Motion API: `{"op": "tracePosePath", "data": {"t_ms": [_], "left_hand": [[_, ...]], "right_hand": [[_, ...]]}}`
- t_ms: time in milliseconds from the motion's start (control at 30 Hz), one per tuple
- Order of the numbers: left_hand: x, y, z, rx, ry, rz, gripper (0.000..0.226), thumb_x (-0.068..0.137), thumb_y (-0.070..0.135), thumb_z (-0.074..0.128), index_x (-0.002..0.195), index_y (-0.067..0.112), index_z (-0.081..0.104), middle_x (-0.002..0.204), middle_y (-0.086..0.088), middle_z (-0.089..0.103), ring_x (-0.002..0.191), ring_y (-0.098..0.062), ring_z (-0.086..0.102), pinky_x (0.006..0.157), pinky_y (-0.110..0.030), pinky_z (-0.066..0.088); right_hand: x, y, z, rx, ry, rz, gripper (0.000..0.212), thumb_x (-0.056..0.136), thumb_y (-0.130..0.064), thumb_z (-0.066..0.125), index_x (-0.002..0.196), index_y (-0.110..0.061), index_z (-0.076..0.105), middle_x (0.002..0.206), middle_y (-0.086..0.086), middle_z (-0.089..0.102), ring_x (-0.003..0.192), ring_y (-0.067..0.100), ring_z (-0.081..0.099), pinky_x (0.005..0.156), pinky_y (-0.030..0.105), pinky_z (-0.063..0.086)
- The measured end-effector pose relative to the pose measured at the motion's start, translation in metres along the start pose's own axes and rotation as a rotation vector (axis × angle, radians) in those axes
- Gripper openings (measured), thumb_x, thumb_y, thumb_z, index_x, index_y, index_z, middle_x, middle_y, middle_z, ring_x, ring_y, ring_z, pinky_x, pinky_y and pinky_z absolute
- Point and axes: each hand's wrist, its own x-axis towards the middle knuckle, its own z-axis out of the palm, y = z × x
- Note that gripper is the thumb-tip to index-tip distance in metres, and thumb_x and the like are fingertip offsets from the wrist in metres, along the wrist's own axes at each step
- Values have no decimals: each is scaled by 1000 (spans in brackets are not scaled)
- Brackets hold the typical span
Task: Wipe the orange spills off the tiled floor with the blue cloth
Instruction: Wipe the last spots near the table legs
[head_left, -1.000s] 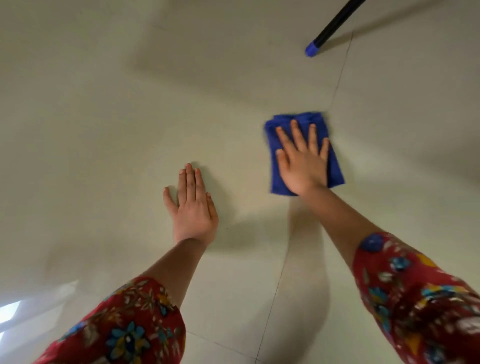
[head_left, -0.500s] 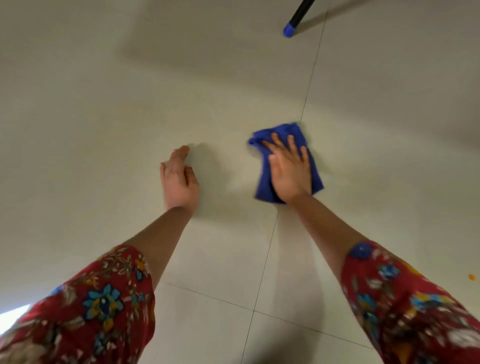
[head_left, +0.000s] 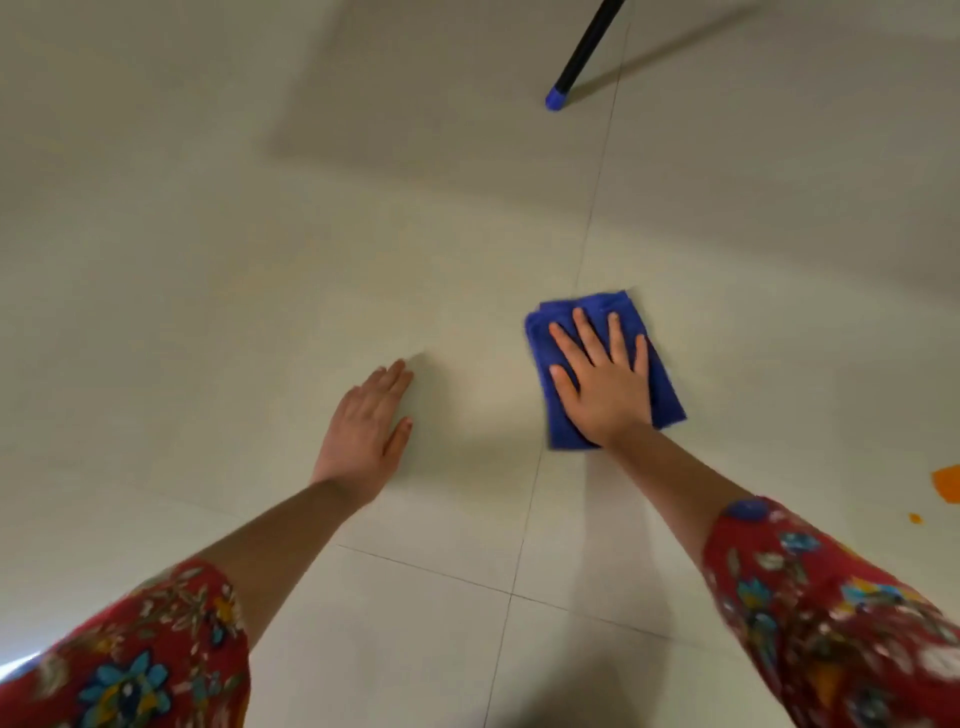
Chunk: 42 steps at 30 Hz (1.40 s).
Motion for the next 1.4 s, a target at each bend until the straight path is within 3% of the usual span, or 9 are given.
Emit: {"op": "tracePosePath", "data": {"t_ms": [133,267,333,500,700,933,1133,1267,1400], "left_hand": [[17,33,7,-43,-53,30,63,94,48,15,153,24,16,160,9,12,147,-12,12,119,-35,13],[28,66,22,-87,-107,106,64,95,47,16,154,23,13,160,9,6,148,-10,6,120,-34,11],[26,76,29,-81,-139,173,62,96,47,15,154,25,8,160,11,0,148,-6,-1,121,-32,9],[25,105,40,-47,-189,331,60,98,46,15,154,26,4,160,11,-4,147,-5,-5,120,-30,4],[42,125,47,33,-223,442,61,99,44,20,154,23,6,160,8,-2,147,-8,-3,119,-31,8],[46,163,51,64,-319,558,73,90,55,4,154,20,7,161,5,1,148,-12,2,120,-32,12],[43,198,50,31,-363,730,59,99,42,32,151,17,23,159,1,19,146,-19,21,117,-32,21],[43,215,60,159,-430,810,59,102,39,32,153,20,11,161,3,4,149,-17,7,119,-29,13],[49,252,64,252,-532,832,62,102,41,30,154,21,3,162,3,-3,149,-18,3,119,-31,12]], "right_hand": [[-58,-40,12,-16,-15,-261,56,95,-51,30,149,-37,28,160,-5,22,147,36,17,115,60,14],[-138,7,9,-20,-87,-462,52,99,-46,29,150,-39,23,160,-9,18,148,27,15,117,53,13],[-126,47,7,-60,-80,-379,53,98,-43,27,151,-38,22,160,-8,20,148,28,15,114,56,18],[-47,64,-8,64,-36,223,62,93,-49,10,152,-33,19,162,-5,13,149,30,6,116,58,11],[-174,58,1,33,-124,-153,53,100,-49,24,152,-41,16,162,-10,11,150,26,6,119,49,5],[-128,118,-14,74,-148,403,64,90,-57,0,151,-36,-2,161,-7,-8,149,27,-8,118,56,0],[-268,88,-12,40,-343,1,55,100,-55,10,152,-42,-1,162,-8,-5,148,25,-15,117,49,-11],[-293,149,-24,18,-425,310,63,83,-67,-16,142,-47,-26,153,-14,-35,142,21,-33,117,52,-9],[-246,155,-32,78,-481,435,57,97,-58,6,139,-43,-29,148,-10,-40,141,26,-32,116,51,-14]]}}
